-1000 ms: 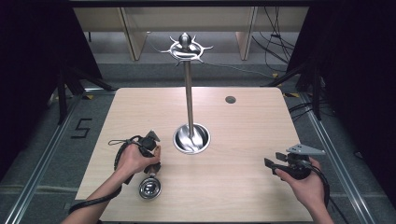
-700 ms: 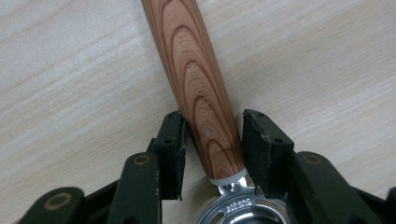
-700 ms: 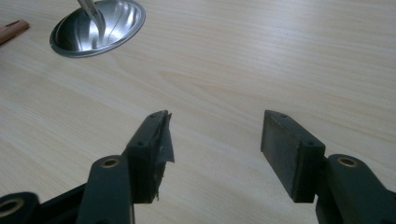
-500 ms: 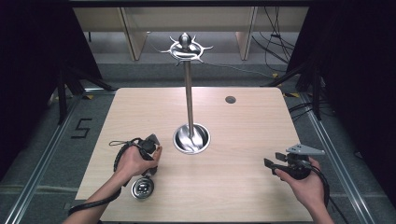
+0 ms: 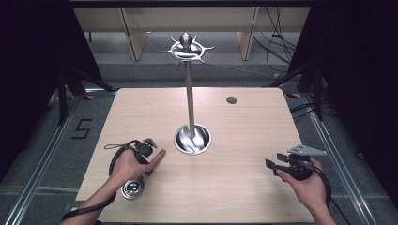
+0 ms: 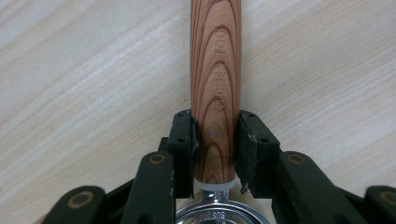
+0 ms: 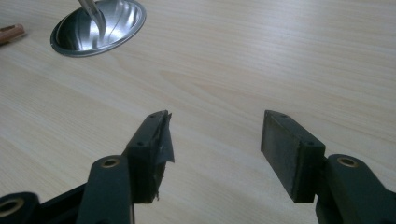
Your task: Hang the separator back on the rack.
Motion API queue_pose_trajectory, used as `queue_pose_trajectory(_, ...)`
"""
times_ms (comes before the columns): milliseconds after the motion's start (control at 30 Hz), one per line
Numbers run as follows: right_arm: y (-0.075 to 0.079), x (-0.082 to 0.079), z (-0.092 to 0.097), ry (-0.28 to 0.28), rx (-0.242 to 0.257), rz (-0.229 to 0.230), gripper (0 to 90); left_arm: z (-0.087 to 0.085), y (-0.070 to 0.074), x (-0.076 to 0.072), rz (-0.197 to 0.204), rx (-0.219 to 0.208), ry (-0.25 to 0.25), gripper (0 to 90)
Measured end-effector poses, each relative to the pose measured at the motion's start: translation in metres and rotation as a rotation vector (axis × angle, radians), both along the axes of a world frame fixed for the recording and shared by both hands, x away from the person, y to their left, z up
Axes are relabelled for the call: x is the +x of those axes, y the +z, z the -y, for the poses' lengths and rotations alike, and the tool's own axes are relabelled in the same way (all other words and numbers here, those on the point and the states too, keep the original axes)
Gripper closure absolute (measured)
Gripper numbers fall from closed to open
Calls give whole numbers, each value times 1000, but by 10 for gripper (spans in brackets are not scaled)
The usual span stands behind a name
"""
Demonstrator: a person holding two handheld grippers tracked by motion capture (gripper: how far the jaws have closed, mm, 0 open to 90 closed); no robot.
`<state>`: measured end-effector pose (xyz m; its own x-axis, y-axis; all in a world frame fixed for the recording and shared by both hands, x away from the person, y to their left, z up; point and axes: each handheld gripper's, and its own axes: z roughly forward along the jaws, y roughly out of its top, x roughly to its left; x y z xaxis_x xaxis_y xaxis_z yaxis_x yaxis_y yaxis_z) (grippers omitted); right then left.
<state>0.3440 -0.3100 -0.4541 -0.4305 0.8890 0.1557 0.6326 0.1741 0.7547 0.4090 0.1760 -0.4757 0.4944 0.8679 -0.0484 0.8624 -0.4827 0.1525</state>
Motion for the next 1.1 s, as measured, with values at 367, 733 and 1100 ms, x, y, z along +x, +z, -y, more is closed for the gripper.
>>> queue_pose_trajectory(367, -1, 1, 1, 11, -16, 15, 429, -23, 17, -24, 233, -148, -23, 683)
queue_pose_trajectory(733, -1, 3, 3, 24, -43, 37, 429, -32, 34, -47, 429, -306, 2, 682)
queue_pose_trajectory(1100, -1, 1, 1, 3, -7, 13, 429, -27, 44, -53, 618, -375, -49, 682)
